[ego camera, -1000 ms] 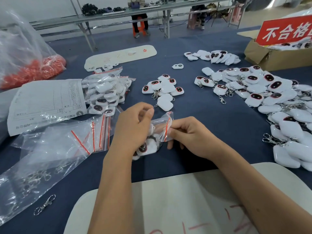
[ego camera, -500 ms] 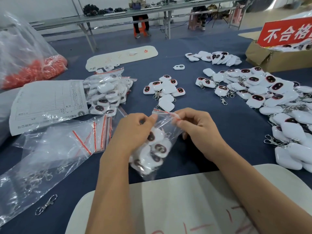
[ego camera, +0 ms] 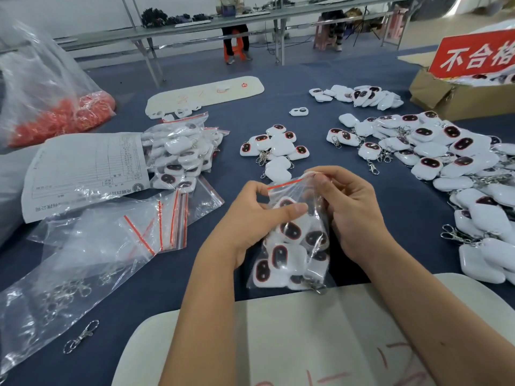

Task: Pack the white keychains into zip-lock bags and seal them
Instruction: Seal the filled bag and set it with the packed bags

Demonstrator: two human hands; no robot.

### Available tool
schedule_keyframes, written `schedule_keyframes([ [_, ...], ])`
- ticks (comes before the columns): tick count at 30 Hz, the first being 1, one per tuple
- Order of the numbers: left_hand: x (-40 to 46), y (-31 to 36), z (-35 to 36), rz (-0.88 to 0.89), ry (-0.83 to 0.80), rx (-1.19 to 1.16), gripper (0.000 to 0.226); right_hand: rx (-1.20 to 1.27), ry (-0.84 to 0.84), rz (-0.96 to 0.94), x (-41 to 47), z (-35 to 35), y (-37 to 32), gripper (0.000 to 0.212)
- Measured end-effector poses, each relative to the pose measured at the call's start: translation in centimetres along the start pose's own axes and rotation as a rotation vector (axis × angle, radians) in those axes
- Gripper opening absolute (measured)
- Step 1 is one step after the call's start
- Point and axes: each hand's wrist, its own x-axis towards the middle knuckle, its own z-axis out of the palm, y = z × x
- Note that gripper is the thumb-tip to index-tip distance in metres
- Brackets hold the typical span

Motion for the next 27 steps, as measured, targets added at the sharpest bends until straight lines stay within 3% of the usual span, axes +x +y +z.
schedule_keyframes([
  [7,-0.1,-0.3,-0.2,0.057,-0.235,-0.121,0.038,0.096,0.088,0.123,0.0,-0.3,-0.7,0.021],
  [11,-0.3,-0.2,0.0,-0.015,-0.289,-0.281,0.042,0.063,0.021,0.231,-0.2,-0.2,-1.5,0.007],
  [15,-1.0,0.2,-0.2,-0.065,-0.408,-0.401,0.034,-0.077,-0.061,0.213,-0.1,-0.1,-1.5,0.029],
  [19,-0.9,-0.1,-0.7,-0.076,-0.261,-0.193,0.033,-0.355,-0.029,0.019,-0.1,0.1,-0.6,0.03],
  [21,-0.6,-0.5,-1.4,-0.045,-0.134,-0.108,0.019,-0.389,0.001,-0.042,-0.1,0.1,-0.2,0.023],
  [24,-0.4,-0.9,-2.3,-0.013,-0.034,-0.08,0.008,-0.37,0.045,-0.063,0.0,-0.1,-0.1,0.018],
  [27,-0.6,-0.9,-2.5,-0.016,-0.005,-0.087,0.006,-0.428,0.022,-0.013,0.2,-0.4,-0.2,0.032],
])
